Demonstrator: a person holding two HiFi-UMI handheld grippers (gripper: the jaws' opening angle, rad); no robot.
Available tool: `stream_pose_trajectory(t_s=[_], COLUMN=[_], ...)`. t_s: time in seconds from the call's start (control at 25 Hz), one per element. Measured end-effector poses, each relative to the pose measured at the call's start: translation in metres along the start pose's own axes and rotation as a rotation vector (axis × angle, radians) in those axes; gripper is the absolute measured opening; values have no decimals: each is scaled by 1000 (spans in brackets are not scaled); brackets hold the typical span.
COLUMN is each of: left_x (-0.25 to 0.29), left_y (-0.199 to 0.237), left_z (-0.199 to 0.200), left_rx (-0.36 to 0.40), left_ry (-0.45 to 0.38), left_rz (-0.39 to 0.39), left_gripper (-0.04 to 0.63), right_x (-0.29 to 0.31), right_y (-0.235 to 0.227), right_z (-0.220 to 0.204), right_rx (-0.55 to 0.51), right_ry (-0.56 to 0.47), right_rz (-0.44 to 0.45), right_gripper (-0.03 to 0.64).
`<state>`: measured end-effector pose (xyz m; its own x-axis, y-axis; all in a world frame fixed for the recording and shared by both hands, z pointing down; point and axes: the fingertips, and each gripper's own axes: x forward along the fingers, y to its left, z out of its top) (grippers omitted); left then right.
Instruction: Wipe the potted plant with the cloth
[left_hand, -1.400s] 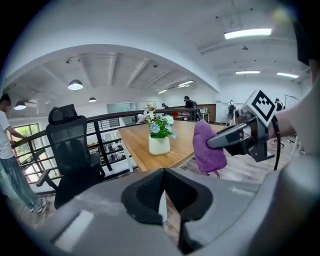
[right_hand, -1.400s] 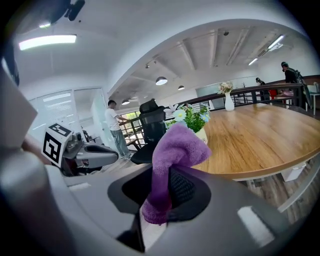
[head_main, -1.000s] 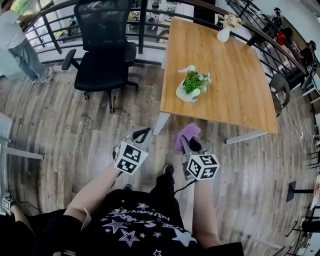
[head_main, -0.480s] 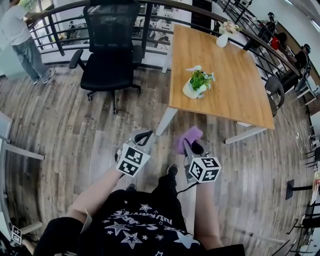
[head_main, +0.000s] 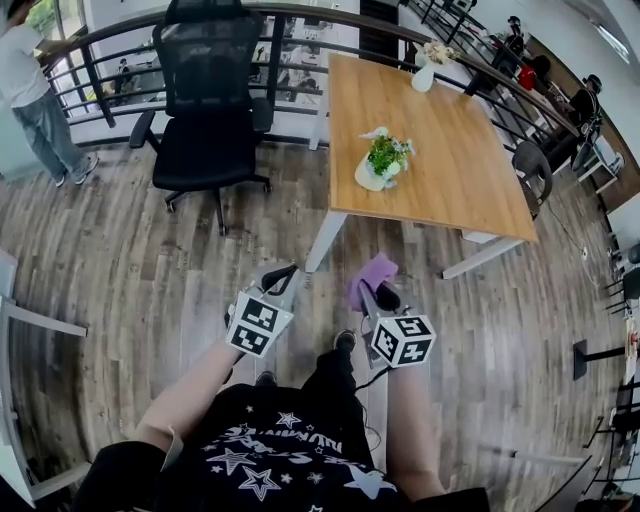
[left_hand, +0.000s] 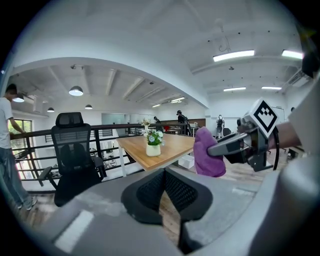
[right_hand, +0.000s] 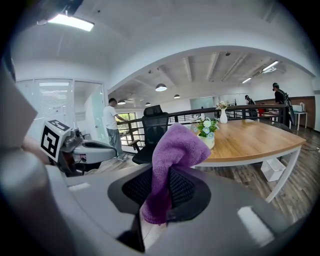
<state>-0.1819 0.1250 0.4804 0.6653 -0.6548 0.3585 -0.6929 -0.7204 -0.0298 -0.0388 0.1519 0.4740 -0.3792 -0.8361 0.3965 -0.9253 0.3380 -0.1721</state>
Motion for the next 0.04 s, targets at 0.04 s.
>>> stream_pose_trajectory(t_s=[0.04], left_x=[-4], left_y=[-2], left_z=[0], left_rx=[-1], left_ry=[-3], left_rz=[-2], left_gripper=[3], right_x=[-3], right_y=[3], right_z=[-1], right_rx=[-1], right_ry=[-1], right_rz=[-2], right_gripper=[80])
